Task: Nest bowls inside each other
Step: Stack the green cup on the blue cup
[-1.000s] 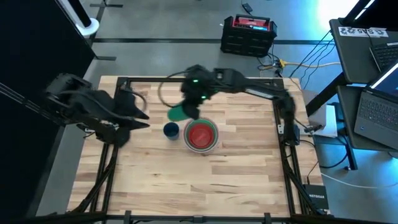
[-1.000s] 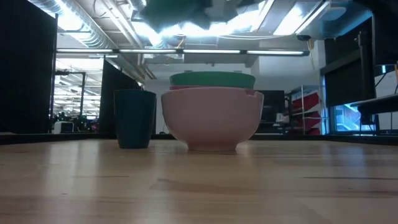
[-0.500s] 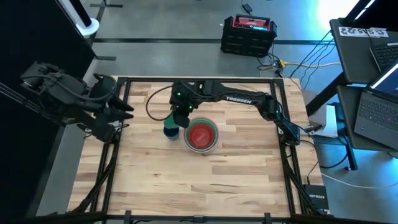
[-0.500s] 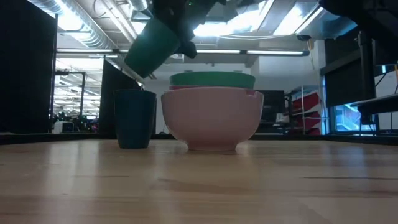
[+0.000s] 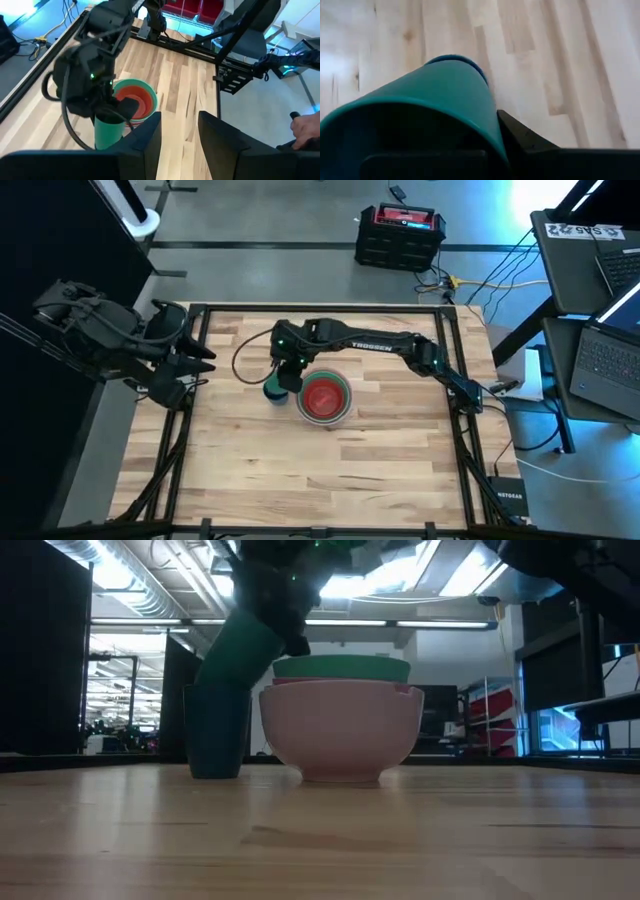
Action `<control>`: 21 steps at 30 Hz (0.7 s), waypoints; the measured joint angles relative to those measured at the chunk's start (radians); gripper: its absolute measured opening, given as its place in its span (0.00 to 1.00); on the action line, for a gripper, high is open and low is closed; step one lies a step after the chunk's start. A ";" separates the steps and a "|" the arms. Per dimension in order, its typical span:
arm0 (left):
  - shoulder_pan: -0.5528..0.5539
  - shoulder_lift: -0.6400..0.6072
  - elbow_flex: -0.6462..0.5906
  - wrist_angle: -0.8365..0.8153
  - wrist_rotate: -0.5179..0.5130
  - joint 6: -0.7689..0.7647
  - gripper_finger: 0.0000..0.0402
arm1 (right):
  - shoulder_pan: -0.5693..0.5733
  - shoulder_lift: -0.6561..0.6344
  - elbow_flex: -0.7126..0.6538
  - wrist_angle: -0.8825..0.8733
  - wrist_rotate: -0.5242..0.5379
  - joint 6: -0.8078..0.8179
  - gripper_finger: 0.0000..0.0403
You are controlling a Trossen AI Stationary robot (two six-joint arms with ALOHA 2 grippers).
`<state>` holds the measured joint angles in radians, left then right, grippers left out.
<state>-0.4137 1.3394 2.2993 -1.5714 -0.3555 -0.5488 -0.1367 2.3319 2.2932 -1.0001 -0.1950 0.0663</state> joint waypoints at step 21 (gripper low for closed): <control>0.000 0.000 0.000 0.000 0.000 0.014 0.28 | 0.000 0.010 0.001 0.005 -0.021 -0.014 0.13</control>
<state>-0.4137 1.3392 2.2993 -1.5711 -0.3557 -0.5346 -0.1368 2.3421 2.2944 -0.9953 -0.2159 0.0525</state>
